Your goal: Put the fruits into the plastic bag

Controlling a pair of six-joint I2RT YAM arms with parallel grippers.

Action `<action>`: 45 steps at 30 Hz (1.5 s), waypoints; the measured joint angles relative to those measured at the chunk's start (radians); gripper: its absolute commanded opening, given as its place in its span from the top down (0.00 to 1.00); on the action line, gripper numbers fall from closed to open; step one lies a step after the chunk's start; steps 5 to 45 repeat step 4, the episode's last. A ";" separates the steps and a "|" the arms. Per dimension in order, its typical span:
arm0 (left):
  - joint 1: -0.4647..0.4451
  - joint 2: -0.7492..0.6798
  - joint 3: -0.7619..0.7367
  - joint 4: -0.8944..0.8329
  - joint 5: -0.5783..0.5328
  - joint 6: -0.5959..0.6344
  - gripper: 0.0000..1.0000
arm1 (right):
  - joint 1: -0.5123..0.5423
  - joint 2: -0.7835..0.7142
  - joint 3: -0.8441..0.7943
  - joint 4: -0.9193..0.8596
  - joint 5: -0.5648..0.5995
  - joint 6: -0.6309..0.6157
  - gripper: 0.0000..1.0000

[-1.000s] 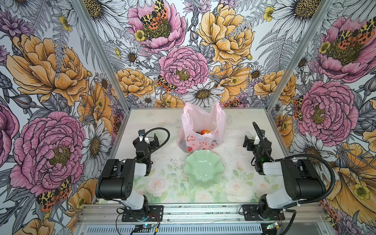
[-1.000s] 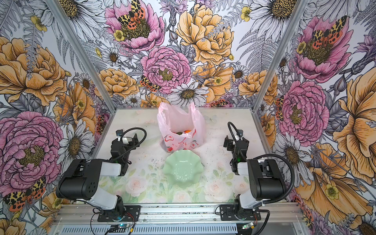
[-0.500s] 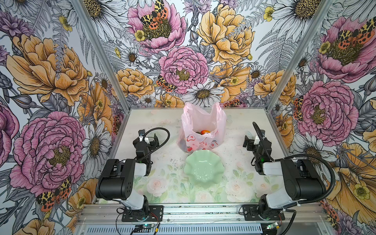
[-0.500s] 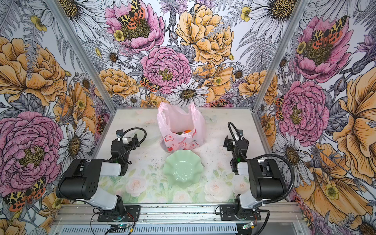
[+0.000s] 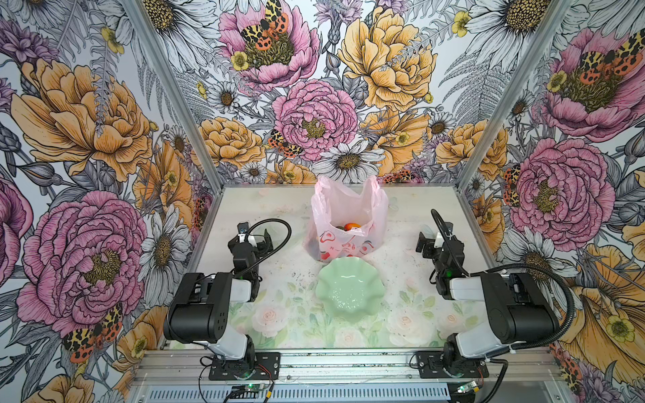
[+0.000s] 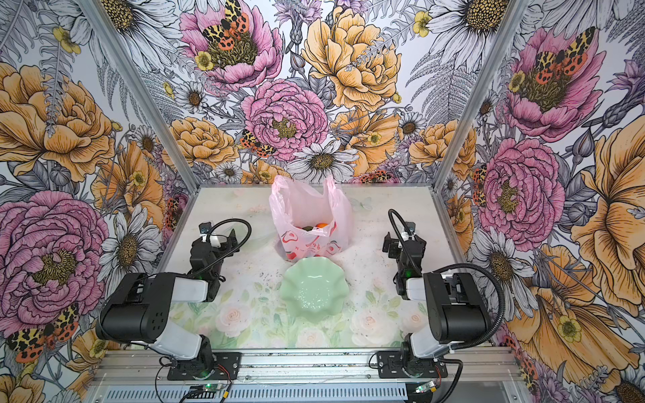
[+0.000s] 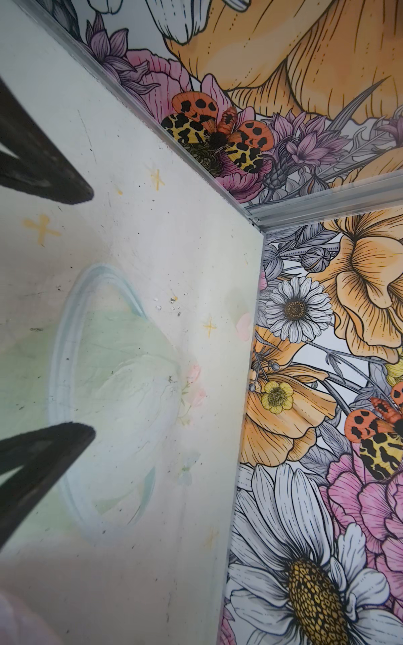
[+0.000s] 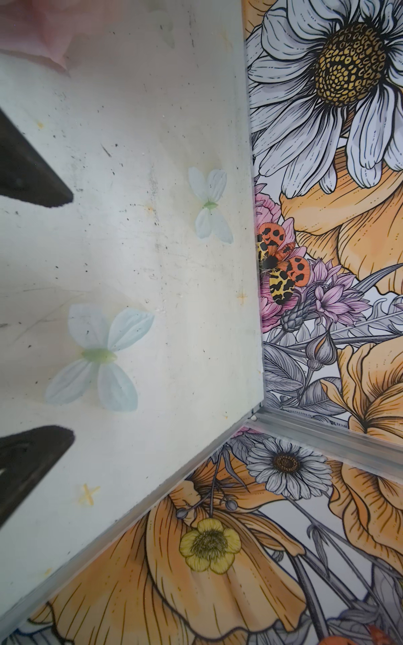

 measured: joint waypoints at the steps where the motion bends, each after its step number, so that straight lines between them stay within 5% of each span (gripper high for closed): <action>1: 0.000 0.000 0.000 0.000 0.000 0.000 0.01 | 0.000 0.000 0.002 -0.001 0.000 -0.003 0.00; 45: 0.000 0.000 0.000 0.000 0.000 0.000 0.01 | 0.000 0.000 0.003 -0.003 0.000 -0.007 0.01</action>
